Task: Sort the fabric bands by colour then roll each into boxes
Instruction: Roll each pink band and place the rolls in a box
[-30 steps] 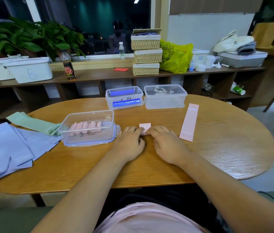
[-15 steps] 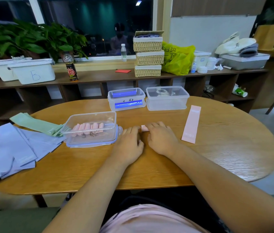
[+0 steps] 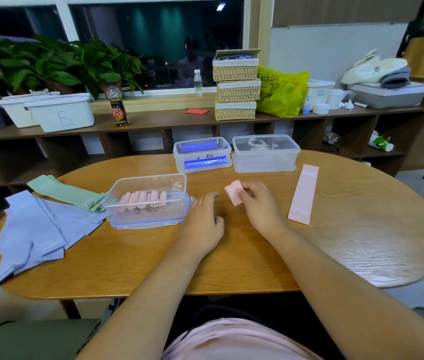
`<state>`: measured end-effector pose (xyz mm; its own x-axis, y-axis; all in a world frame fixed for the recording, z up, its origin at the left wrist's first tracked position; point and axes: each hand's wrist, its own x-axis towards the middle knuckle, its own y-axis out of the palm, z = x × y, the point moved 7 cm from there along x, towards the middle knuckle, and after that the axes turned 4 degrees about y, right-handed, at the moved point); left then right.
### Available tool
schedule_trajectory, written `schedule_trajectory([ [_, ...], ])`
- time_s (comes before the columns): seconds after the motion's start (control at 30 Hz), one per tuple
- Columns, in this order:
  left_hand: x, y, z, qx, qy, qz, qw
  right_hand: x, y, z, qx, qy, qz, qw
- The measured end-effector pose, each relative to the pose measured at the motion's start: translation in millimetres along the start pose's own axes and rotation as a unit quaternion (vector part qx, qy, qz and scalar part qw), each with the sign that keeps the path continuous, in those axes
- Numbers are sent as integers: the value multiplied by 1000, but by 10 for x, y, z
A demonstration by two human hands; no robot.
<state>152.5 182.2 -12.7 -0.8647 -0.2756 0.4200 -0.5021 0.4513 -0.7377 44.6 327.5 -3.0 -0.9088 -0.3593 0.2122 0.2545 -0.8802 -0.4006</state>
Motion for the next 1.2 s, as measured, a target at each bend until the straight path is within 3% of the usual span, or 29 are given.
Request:
schedule_trajectory([
  [0.1, -12, -22, -47, -43, 25, -8, 999, -123, 30, -129, 258, 119, 54, 957],
  [0.23, -43, -7, -176, -86, 73, 5, 994, -251, 108, -132, 406, 158, 144, 889],
  [0.47, -77, -73, -245, -93, 86, -25, 992, -396, 192, -10, 350, 136, 206, 904],
  [0.83, -83, -84, -209, -119, 66, -18, 991, -422, 194, 7, 337, 131, 208, 909],
  [1.2, -88, -105, -233, -68, 72, -29, 995, -434, 207, 15, 339, 128, 197, 911],
])
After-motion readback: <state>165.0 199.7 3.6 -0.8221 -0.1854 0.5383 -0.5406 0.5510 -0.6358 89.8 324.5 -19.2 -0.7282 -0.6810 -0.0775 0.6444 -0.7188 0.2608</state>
